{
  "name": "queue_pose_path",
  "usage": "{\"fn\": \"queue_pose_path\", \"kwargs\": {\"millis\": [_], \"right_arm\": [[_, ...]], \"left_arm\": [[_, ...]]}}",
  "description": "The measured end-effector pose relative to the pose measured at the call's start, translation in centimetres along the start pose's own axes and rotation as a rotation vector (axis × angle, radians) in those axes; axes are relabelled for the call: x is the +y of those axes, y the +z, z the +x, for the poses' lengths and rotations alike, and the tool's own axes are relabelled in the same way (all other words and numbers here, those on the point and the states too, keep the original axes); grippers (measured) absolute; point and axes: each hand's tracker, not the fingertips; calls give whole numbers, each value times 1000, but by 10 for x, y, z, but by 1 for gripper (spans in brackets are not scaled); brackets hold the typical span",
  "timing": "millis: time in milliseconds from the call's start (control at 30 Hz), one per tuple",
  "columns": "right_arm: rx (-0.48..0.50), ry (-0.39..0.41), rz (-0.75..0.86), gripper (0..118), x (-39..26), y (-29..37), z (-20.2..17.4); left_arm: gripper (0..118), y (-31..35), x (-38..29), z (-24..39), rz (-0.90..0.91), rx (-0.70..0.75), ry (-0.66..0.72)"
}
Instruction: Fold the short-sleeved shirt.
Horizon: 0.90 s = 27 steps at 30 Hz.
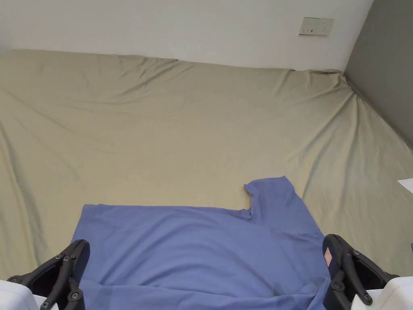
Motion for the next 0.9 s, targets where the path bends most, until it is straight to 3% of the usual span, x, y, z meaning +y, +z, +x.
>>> {"fn": "queue_pose_path", "kwargs": {"millis": [200,333,367,433,467,500,567,633,700,767,833,900], "right_arm": [[-6,30,-37,0,5,-19,18],[-3,15,-215,2,7,-101,68],[28,-43,-344,10,6,-137,88],[8,-99,-498,60,-7,-201,118],[-33,-138,-602,79,-17,-235,132],[-28,-135,-683,83,-32,-268,145],[-89,-194,-771,88,-59,-312,164],[-98,-192,-886,87,-81,-346,176],[-119,-326,-954,87,-104,-362,183],[-77,-376,-964,87,-116,-374,186],[-84,-368,-955,86,-122,-378,186],[-108,-298,-971,81,-124,-384,183]], "left_arm": [[0,-2,-3,-2,-32,-16,-22],[0,-5,-5,-6,-50,-22,1],[0,-6,-5,-4,-55,-26,12],[0,-9,-6,-3,-66,-25,9],[0,-10,-7,-4,-75,-22,2],[0,-10,-9,-4,-82,-26,2],[0,-14,-13,-5,-96,-23,16],[0,-17,-15,-4,-116,-23,22],[0,-21,-18,-5,-137,-2,15],[0,-24,-20,-7,-155,4,34],[0,-26,-22,-9,-160,7,37],[0,-30,-21,-8,-181,25,24]]}}
